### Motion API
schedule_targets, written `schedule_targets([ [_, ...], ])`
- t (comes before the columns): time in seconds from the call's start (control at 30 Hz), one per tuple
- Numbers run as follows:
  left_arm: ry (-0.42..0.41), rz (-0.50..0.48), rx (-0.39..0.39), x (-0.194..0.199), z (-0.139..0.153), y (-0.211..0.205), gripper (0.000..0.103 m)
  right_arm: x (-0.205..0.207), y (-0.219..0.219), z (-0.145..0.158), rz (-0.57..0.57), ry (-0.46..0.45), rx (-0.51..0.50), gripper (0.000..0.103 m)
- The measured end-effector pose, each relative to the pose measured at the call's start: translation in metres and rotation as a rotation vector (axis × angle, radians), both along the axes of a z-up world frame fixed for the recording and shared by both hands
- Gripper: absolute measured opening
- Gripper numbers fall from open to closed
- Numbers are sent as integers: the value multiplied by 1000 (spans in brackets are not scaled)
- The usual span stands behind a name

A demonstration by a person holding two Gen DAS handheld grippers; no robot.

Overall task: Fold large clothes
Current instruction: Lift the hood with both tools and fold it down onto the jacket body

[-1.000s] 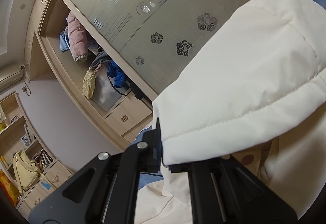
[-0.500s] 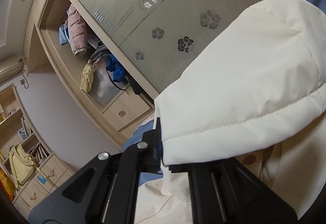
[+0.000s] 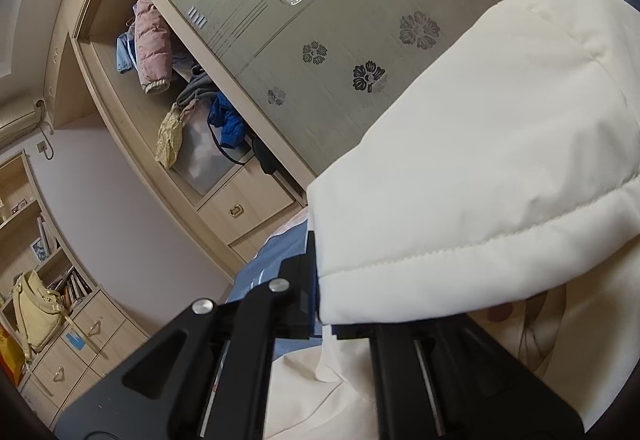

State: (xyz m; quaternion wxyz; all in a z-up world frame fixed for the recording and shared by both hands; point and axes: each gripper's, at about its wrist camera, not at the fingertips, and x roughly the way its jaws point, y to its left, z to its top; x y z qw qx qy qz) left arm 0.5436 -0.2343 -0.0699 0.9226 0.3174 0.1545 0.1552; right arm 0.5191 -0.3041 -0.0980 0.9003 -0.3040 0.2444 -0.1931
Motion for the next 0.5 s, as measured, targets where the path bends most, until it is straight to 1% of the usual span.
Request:
schedule_targets([
  [0.03,1,-2,1,0,0,-1,6,1,-4,-1,-3,6,15,68],
  [0.07,1,-4,7,0,-1,-2,7,2,-6,0,-9,8,25,59],
  [0.1,0,-6,14,0,-1,-3,7,2,-8,0,-15,1,29,39],
  [0.13,-4,-8,27,-1,-2,-5,7,2,-9,1,-21,-8,28,24],
  [0.17,-8,-10,37,-1,-3,-7,7,1,-9,1,-30,-16,23,23],
  [0.27,-11,-13,47,-1,-4,-10,7,0,-11,1,-44,-30,28,16],
  [0.4,-11,-12,48,0,-5,-10,7,4,-11,3,-47,-30,24,14],
  [0.5,-1,-14,31,-2,-2,-9,7,4,-10,9,-50,-35,24,12],
])
